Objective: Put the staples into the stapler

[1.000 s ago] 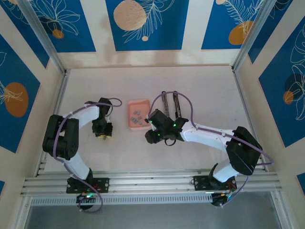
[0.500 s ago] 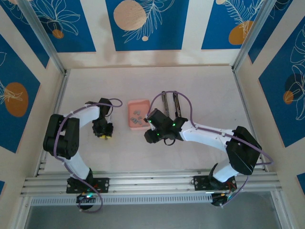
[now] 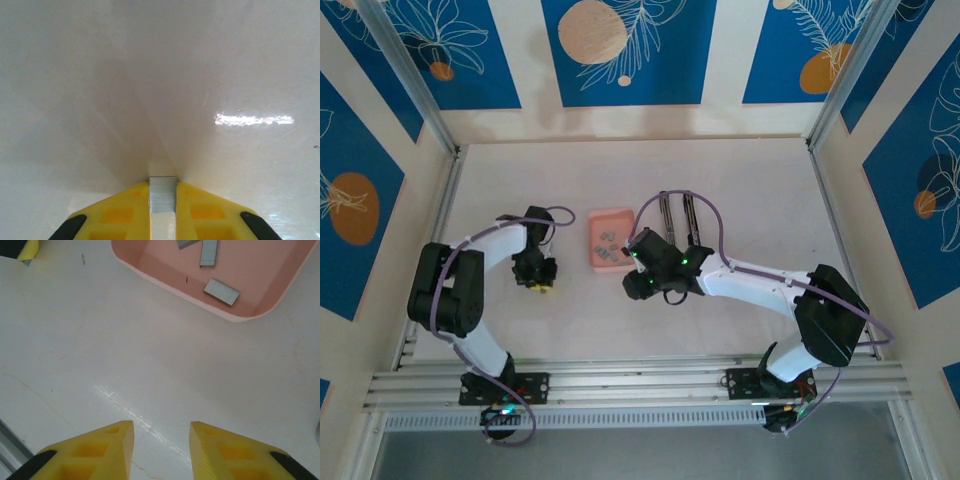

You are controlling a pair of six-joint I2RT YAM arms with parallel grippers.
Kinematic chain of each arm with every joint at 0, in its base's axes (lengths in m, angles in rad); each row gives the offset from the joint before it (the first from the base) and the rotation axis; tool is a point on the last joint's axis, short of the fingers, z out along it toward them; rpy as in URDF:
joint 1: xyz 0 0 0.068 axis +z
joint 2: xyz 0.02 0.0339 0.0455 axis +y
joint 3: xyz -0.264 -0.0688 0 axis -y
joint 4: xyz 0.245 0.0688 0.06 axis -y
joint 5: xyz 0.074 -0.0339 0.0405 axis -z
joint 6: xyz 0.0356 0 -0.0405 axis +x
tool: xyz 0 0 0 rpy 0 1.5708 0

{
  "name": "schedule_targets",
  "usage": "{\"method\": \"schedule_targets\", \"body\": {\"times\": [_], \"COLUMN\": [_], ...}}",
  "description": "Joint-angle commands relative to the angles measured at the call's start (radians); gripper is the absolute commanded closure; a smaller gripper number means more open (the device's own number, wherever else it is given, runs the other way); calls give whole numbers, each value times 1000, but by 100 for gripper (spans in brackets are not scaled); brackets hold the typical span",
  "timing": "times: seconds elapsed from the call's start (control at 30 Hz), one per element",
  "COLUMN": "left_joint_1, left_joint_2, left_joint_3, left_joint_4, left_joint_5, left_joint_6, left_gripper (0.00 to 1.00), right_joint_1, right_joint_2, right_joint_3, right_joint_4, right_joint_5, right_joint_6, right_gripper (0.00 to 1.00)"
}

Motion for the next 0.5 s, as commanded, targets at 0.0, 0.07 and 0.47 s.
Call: {"method": "schedule_targets", "body": {"times": [0.0, 0.07, 0.47], "left_joint_1": [20, 19, 19], "left_joint_2": [-33, -59, -238], "left_joint_3": [-25, -27, -70], "left_joint_4": [36, 47, 180], "left_joint_5": [20, 41, 230], "left_joint_6": [0, -7, -50], "left_gripper": [84, 84, 84], "right_joint_1": [4, 0, -82], "right_joint_2": [-17, -28, -155], "right_joint_3": [10, -3, -173], "right_joint_4": [41, 67, 372], "right_joint_5": [15, 16, -81], "right_joint_6": [-17, -17, 11], "right_gripper": [65, 65, 65]}}
